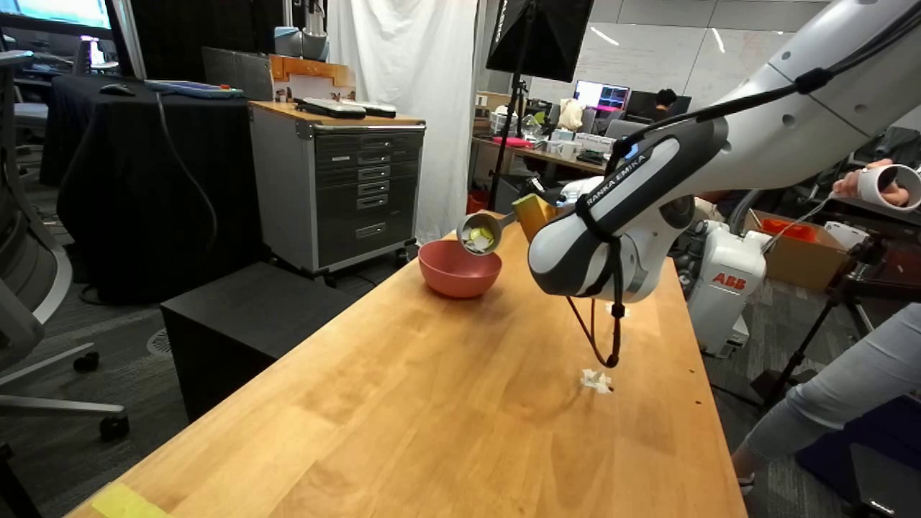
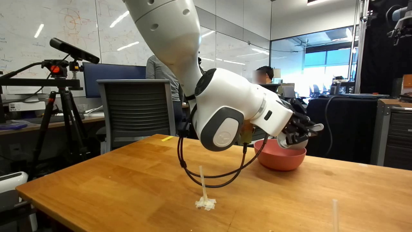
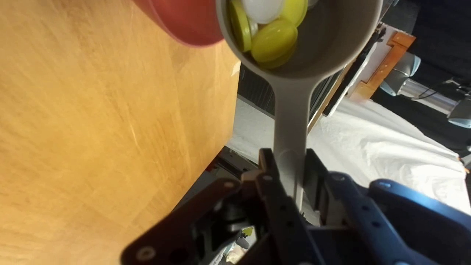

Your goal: Pour the contents in the grey measuring cup into the pink bowl

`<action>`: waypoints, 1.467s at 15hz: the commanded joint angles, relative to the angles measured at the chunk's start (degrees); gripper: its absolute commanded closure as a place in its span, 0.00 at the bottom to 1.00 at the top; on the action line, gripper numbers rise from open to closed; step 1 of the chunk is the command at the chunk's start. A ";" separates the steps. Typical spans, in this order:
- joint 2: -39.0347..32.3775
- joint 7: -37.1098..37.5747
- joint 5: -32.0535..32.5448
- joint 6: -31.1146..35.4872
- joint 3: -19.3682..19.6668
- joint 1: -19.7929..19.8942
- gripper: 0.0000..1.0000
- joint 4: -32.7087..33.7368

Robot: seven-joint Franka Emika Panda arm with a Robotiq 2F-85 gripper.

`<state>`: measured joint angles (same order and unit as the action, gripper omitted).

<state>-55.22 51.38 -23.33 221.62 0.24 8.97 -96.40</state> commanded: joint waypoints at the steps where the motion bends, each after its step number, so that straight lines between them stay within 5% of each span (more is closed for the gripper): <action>1: -1.41 -2.42 0.87 4.30 -2.00 1.66 0.94 2.10; 22: -9.59 -2.87 6.51 13.31 -5.58 2.24 0.94 11.75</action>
<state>-62.25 49.96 -18.97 231.77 -3.85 9.86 -88.60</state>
